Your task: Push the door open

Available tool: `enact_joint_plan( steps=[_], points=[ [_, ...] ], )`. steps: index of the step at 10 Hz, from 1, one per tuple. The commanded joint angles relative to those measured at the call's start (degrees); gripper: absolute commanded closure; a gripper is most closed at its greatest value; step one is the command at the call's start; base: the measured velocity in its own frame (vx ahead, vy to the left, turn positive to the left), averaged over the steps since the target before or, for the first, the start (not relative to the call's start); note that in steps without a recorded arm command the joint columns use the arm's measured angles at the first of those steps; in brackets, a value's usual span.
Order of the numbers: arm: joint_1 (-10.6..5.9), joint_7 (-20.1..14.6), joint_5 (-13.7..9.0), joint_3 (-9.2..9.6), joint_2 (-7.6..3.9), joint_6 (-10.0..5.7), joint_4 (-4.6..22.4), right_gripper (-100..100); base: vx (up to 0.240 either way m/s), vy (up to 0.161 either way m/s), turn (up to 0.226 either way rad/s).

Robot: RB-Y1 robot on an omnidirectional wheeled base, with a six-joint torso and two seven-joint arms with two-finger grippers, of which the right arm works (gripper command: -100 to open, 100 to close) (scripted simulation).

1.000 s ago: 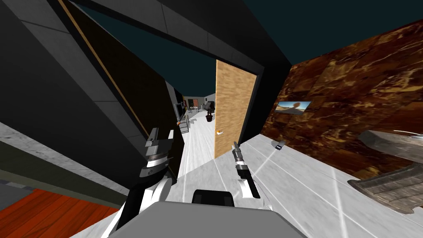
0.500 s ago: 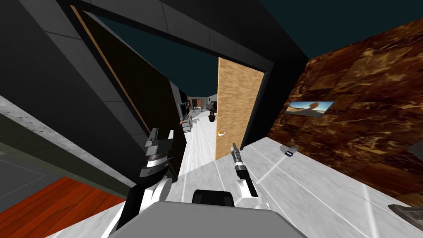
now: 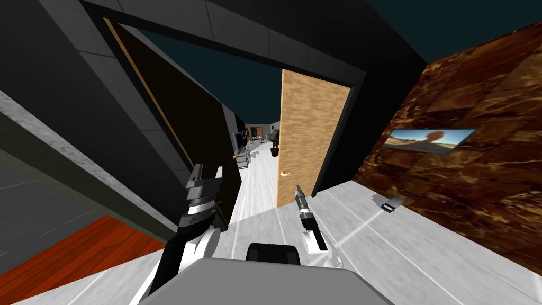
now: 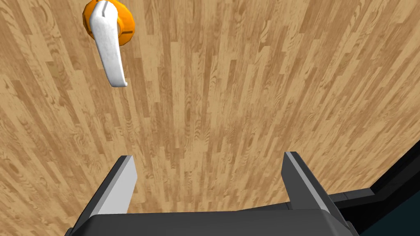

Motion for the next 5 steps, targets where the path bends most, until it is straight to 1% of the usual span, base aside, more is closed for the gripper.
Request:
enact_joint_plan(
  steps=[1,5],
  points=[
    [-0.88,-0.16,-0.15,0.16,0.12,-0.36,2.29,-100,0.062,-0.074,0.139],
    [-2.86,-0.57,-0.5,0.51,0.32,-0.89,7.29,-100,0.056,-0.083,0.118]
  ],
)
